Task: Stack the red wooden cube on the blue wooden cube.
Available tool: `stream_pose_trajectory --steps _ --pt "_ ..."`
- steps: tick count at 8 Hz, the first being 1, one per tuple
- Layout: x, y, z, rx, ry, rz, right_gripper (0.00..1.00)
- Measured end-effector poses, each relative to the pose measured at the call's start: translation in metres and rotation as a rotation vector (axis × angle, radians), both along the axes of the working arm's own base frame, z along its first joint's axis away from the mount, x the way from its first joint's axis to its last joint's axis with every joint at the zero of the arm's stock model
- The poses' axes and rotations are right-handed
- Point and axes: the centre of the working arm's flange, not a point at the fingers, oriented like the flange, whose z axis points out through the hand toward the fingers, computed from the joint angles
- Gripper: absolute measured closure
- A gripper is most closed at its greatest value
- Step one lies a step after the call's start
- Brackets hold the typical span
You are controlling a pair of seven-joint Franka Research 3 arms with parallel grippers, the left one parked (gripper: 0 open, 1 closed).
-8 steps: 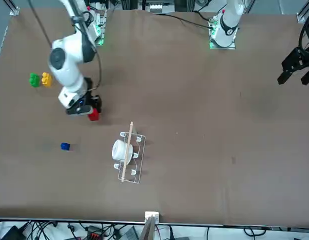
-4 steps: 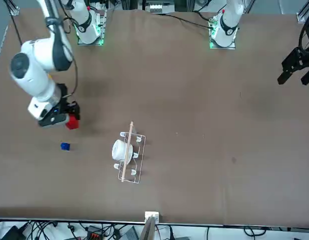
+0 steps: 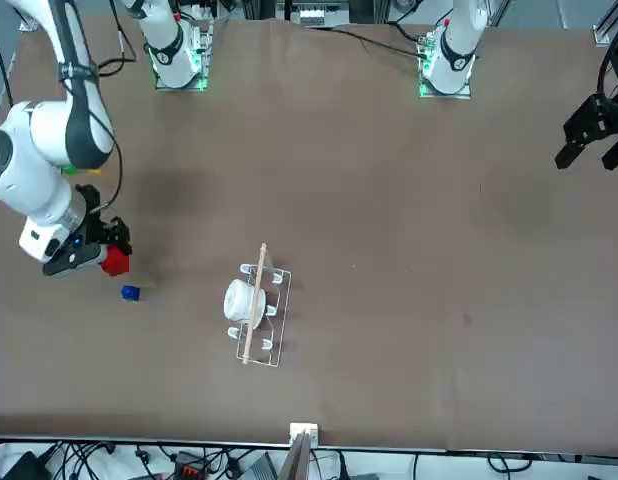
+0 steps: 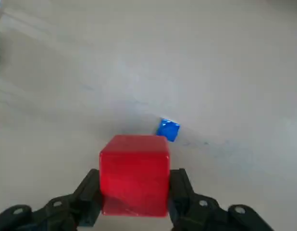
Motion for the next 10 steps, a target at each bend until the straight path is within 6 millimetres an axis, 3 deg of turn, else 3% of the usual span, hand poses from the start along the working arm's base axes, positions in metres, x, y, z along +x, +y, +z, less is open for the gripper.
stream_pose_trajectory --steps 6,10 --pt "0.035 -0.037 -0.060 0.015 0.056 -0.044 0.30" --pt "0.042 -0.039 -0.081 0.022 0.082 -0.047 0.30"
